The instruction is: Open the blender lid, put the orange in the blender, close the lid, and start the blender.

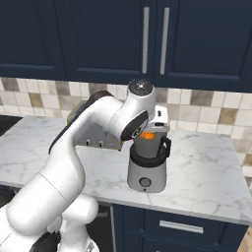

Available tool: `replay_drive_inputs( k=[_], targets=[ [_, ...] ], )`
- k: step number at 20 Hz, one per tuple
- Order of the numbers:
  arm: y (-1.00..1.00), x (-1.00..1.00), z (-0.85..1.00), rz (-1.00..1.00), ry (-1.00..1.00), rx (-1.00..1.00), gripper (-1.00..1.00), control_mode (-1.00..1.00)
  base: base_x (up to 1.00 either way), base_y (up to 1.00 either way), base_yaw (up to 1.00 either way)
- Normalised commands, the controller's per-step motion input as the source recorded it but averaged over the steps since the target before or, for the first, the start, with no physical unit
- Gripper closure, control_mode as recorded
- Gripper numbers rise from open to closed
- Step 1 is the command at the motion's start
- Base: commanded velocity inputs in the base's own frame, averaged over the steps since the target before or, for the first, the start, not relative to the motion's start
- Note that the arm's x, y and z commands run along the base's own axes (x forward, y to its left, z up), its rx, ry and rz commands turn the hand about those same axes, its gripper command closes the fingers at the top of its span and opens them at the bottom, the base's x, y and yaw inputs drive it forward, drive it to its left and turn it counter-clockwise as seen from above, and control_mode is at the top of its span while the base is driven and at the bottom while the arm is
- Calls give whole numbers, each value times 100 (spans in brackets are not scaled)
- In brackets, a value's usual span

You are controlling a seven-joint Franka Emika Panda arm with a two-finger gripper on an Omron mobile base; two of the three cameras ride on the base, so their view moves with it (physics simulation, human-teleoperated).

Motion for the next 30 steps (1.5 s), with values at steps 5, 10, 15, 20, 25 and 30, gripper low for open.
replay_drive_inputs(
  k=[5,10,15,20,25,30],
  targets=[
    [90,-63,19,0,-1,-6,-100,-100,0,0,0],
    [100,-35,0,0,1,-10,-100,-100,0,0,0],
    [100,-7,-4,0,10,-12,-100,-100,0,0,0],
    [95,0,-24,2,22,-13,-100,-100,0,0,0],
    [49,0,-31,4,18,-2,-100,-100,0,0,0],
    [27,0,-40,0,10,0,-100,-100,0,0,0]
  ],
)
